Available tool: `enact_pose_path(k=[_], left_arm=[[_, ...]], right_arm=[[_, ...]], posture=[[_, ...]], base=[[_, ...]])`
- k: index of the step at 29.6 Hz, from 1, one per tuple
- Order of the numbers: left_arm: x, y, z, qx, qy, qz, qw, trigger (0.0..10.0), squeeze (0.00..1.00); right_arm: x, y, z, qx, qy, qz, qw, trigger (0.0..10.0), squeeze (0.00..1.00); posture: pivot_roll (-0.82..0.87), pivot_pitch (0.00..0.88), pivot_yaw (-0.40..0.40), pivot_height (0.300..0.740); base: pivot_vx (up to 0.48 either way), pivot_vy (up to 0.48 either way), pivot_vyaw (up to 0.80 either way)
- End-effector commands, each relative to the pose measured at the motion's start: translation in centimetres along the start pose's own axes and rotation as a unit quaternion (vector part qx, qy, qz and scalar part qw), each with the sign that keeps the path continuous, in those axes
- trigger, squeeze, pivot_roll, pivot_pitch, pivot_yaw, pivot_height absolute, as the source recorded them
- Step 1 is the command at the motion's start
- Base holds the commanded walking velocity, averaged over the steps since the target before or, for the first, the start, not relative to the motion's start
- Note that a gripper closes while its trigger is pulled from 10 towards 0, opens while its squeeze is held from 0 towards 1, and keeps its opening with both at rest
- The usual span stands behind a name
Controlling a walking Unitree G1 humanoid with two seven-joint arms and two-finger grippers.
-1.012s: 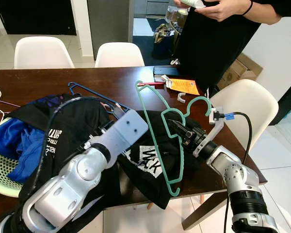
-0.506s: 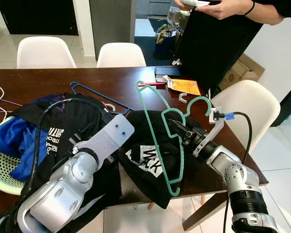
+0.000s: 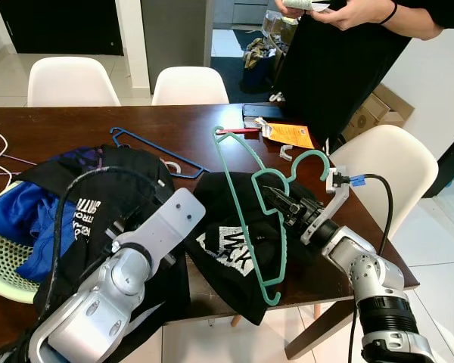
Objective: Hang hanger
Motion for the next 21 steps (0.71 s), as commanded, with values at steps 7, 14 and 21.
enact_pose_path(k=[7,14,21], left_arm=[[-0.5,-0.5,0.1,-0.013,0.01,0.006,1.0,0.0,0.0],[-1.1,-0.7,0.1,-0.015,0.021,0.008,1.0,0.0,0.0],[-9.5,-3.4,-0.2,-0.05,0.149,0.029,0.987,0.0,0.0]], right_arm=[[0.2,0.0,-0.1,-0.005,-0.006,-0.005,1.0,10.0,0.0],[0.3,-0.1,-0.1,-0.005,-0.006,-0.006,1.0,10.0,0.0],[0.3,0.1,-0.2,-0.002,-0.007,-0.012,1.0,10.0,0.0]], posture=[[0.12,0.073,-0.082,0.74],[0.12,0.072,-0.083,0.74],[0.13,0.076,-0.086,0.74]], base=[[0.0,0.0,0.0],[0.0,0.0,0.0],[0.0,0.0,0.0]])
Point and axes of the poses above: a point about 5 cm out from each wrist's last joint towards the gripper, its own z axis pointing back from the gripper into the wrist, its own y axis along the axis of the wrist's last joint, x = y × z, the point moved 5 cm from there along -z, pointing out of the wrist towards the gripper, and after that the axes turned 4 degrees about -z, right-handed, at the moved point
